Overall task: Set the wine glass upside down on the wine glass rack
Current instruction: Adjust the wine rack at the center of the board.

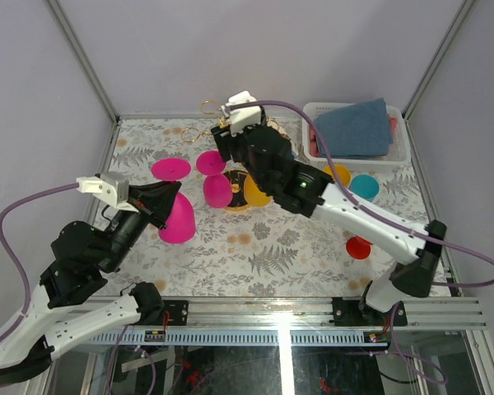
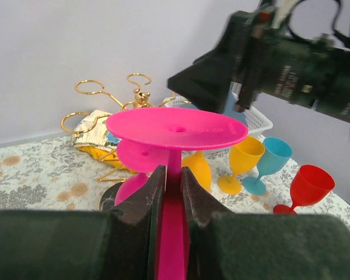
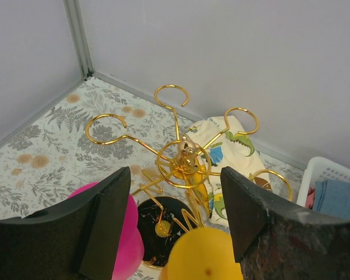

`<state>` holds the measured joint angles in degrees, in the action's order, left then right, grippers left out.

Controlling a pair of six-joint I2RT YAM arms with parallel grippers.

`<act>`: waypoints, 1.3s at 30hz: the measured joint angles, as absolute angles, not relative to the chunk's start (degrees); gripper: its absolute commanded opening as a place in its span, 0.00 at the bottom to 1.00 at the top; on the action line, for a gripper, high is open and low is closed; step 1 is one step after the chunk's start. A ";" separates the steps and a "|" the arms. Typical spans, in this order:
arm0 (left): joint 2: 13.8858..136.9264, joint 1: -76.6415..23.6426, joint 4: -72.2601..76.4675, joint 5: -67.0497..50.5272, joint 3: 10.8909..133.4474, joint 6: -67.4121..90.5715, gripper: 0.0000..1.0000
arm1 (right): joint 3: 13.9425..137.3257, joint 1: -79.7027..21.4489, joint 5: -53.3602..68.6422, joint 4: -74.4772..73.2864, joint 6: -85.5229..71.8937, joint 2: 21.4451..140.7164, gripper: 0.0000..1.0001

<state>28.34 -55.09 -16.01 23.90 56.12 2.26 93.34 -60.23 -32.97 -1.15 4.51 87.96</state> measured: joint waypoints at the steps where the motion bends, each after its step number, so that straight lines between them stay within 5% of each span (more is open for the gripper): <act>1: 28.01 -55.09 -16.51 24.08 56.12 2.28 0.00 | 95.35 -60.23 -33.78 -1.89 4.05 90.24 0.70; 22: 26.09 -55.09 -21.17 25.08 56.38 3.20 0.00 | 108.03 -52.82 -34.76 -8.08 -5.89 106.13 0.65; 34: 27.70 -55.09 -21.76 25.06 56.55 3.18 0.00 | 107.68 -50.89 -33.26 -5.54 -8.29 108.86 0.52; 39: 28.14 -55.09 -21.76 25.06 56.55 3.18 0.00 | 107.04 -50.52 -32.56 -4.58 -8.69 109.14 0.38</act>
<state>28.14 -55.09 -21.76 25.06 56.55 3.18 107.04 -50.52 -32.56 -4.58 -8.69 109.14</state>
